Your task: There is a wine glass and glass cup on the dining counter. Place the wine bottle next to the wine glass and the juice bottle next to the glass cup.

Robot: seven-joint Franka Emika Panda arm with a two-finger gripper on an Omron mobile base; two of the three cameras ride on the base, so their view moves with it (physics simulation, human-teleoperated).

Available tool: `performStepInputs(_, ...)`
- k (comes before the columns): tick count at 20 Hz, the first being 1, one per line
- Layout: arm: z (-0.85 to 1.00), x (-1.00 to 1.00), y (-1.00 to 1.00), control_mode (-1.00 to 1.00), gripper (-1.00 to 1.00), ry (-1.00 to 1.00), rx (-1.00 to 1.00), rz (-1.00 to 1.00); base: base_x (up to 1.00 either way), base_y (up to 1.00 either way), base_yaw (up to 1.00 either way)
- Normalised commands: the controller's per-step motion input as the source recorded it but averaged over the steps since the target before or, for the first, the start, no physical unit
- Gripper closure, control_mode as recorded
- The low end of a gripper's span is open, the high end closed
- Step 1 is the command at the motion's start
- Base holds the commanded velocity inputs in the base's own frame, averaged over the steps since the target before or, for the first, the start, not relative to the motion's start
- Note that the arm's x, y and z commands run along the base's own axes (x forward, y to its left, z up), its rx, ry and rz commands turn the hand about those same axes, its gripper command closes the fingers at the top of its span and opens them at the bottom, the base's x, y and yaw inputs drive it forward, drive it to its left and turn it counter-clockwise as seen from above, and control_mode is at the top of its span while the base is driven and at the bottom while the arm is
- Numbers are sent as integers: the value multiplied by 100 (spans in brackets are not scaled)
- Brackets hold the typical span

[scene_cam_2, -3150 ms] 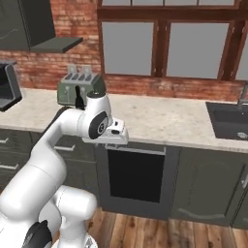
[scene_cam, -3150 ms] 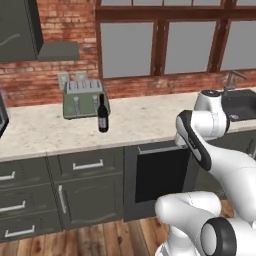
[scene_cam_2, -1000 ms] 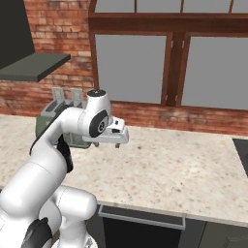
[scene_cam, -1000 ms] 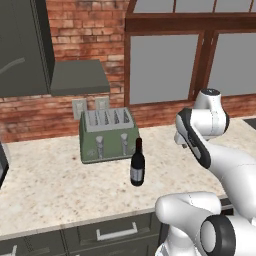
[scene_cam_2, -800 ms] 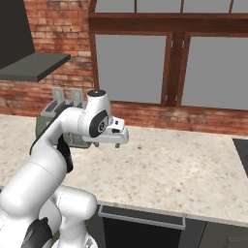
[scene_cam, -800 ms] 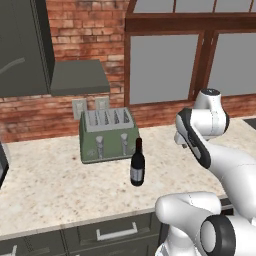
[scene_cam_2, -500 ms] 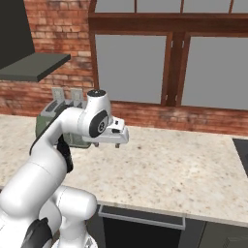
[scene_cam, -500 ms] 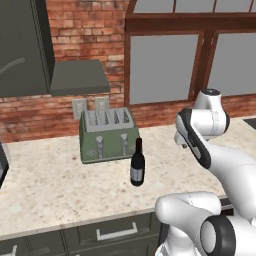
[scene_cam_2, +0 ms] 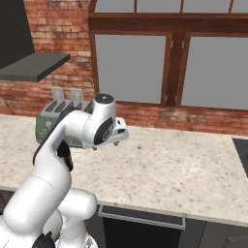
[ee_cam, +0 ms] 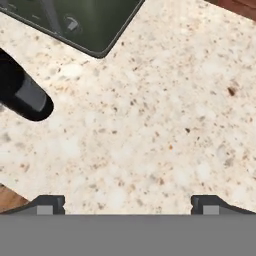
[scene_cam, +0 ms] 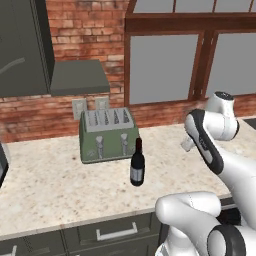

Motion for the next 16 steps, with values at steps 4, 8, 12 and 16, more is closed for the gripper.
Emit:
performStepInputs(4, 0, 0, 0, -100, -100, -1, 10, 54, 0, 0, 0)
performStepInputs(8, 0, 0, 0, -100, -100, 0, 19, 43, 0, 0, 0)
performStepInputs(12, 0, 1, 4, -100, -100, 0, 18, 42, 0, 0, 0)
performStepInputs(16, 0, 6, 17, -100, -100, 0, 13, 32, 0, 0, 0)
